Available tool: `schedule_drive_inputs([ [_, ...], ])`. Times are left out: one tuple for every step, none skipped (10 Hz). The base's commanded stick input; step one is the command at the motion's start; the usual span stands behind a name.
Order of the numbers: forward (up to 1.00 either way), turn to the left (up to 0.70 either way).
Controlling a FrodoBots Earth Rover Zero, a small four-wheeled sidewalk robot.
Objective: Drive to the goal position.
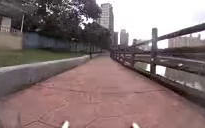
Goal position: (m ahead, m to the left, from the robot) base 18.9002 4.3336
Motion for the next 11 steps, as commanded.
schedule_drive_inputs([
  [0.70, 0.11],
  [0.70, 0.10],
  [0.70, 0.00],
  [0.70, 0.00],
  [0.70, -0.06],
  [0.70, -0.20],
  [0.70, -0.30],
  [0.70, -0.12],
  [0.70, 0.00],
  [0.70, 0.00],
  [0.70, 0.00],
])
